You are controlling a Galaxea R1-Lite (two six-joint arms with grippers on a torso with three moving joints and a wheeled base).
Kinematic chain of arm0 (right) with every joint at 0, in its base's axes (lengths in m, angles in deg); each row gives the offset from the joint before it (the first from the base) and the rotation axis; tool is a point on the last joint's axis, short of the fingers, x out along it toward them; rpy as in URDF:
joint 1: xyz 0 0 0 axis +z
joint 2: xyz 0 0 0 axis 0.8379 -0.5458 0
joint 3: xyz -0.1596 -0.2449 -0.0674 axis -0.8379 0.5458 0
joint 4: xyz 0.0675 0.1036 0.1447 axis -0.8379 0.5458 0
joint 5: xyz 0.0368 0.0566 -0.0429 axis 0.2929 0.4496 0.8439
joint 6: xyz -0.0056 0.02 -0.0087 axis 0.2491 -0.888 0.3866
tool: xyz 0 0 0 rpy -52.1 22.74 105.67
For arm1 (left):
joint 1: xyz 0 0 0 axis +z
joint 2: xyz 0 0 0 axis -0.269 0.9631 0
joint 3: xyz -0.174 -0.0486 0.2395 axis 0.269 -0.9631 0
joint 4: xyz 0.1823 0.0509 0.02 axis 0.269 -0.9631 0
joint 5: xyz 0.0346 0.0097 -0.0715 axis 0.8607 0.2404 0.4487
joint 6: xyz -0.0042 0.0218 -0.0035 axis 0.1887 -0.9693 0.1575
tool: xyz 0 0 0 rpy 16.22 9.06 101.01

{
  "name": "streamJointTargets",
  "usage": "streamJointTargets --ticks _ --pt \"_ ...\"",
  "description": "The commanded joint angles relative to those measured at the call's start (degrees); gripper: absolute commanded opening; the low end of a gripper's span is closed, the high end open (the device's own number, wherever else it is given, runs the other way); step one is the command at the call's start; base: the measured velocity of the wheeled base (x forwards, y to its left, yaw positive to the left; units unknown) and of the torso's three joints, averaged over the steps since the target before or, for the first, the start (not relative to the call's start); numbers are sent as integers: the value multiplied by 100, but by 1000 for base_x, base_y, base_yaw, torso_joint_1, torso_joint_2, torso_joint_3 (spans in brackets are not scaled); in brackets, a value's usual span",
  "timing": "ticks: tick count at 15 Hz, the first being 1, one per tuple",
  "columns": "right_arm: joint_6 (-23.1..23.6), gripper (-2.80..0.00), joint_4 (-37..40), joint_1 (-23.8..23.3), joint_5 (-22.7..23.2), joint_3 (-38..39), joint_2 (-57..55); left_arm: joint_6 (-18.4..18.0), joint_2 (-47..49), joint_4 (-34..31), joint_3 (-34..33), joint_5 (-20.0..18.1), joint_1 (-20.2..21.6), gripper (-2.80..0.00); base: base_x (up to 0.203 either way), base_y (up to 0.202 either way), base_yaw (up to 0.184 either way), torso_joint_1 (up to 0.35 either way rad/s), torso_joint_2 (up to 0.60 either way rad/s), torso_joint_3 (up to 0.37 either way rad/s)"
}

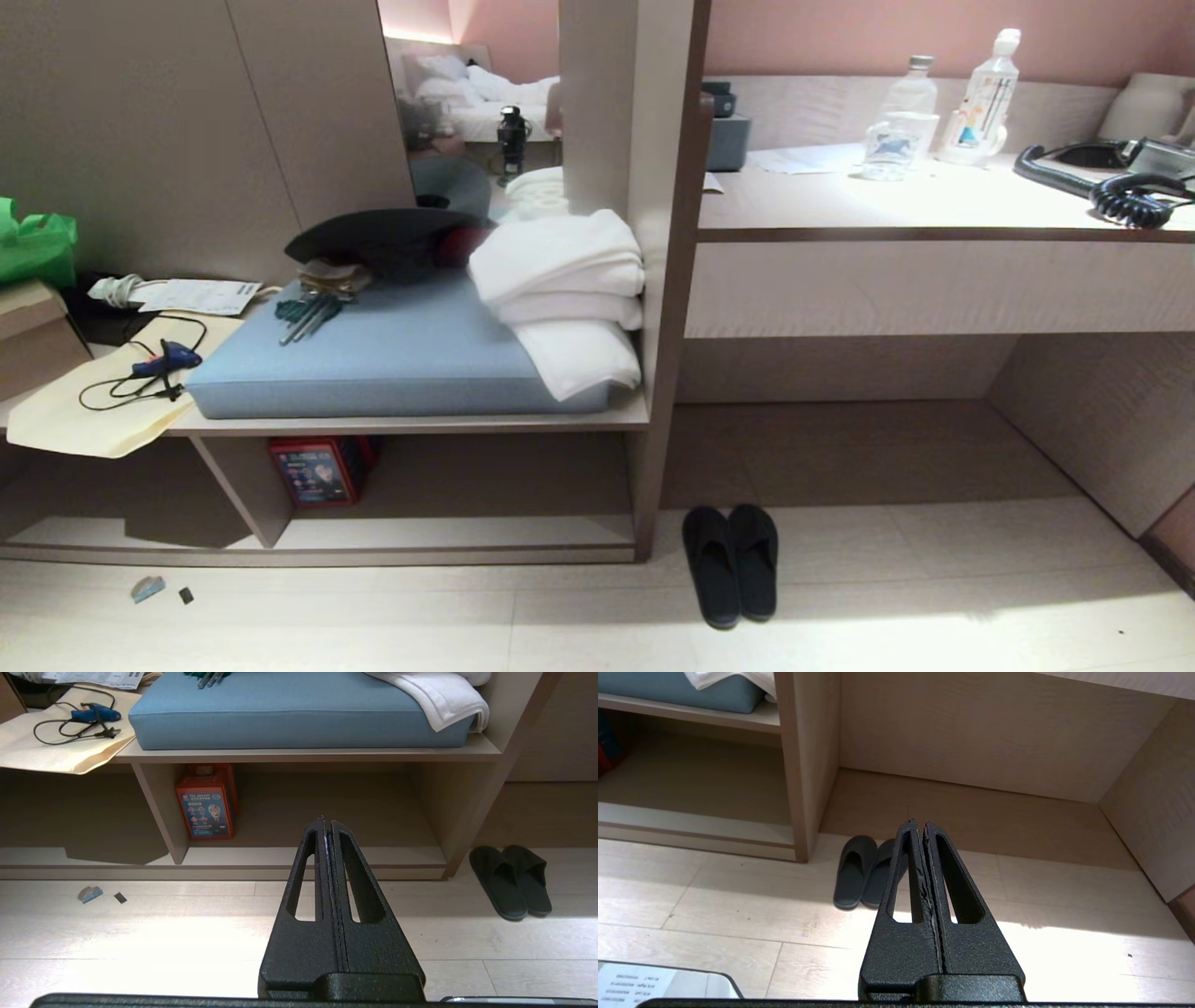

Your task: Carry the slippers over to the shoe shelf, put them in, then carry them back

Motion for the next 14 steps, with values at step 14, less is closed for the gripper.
streamJointTargets --ticks 14 --pt "14 -280 0 0 7 0 -9 12 7 5 -44 1 0 -280 -65 0 1 2 1 1"
